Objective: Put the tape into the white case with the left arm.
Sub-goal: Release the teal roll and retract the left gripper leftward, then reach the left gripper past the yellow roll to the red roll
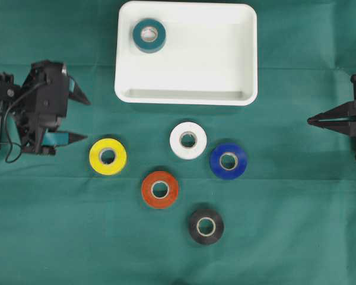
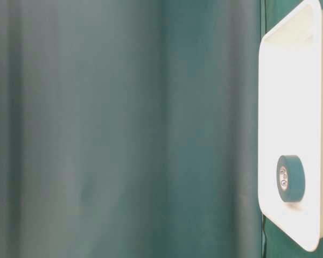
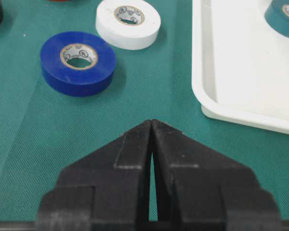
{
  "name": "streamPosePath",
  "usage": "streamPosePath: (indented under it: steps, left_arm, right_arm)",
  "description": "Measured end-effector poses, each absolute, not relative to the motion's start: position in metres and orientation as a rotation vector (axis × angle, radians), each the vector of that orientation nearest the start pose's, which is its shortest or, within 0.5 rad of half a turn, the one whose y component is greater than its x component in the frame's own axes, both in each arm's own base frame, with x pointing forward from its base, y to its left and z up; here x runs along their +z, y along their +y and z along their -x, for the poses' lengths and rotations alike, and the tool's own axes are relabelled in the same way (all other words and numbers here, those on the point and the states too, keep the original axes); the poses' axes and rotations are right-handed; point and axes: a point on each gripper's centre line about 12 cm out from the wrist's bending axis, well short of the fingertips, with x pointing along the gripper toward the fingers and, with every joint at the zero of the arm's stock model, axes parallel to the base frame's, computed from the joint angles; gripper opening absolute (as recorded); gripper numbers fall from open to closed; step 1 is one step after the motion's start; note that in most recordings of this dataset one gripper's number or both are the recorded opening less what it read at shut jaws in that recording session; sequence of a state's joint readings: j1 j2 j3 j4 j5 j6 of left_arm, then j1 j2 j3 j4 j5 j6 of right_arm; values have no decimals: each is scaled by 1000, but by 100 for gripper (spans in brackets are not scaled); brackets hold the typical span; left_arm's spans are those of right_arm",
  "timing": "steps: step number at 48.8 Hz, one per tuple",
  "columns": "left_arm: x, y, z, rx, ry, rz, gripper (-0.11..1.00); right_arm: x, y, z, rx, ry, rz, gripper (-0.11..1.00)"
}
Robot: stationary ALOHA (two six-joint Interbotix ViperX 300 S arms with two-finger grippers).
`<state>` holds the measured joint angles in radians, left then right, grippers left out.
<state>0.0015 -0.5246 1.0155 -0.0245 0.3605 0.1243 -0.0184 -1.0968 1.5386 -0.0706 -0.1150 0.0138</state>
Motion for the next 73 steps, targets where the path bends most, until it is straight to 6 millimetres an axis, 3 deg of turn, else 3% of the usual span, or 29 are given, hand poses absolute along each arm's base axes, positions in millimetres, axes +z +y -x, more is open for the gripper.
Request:
streamPosePath:
  steps: [18,54,63,73]
  left_arm:
    - [187,-14,-228,-106,829,-116,85]
    - [181,-15,-235,-106,811,-116,85]
    - [179,-23,-248,-133,803,-132,85]
    - [178,-35,-278,-162,806,-145,84]
  right_arm:
    - [151,-2,-143,-1,327,51,-9]
    - [151,-2,-143,-1,327,51,-9]
    - [151,-2,-144,-1,326,51,-9]
    - [151,-2,-143,-1,327,51,-9]
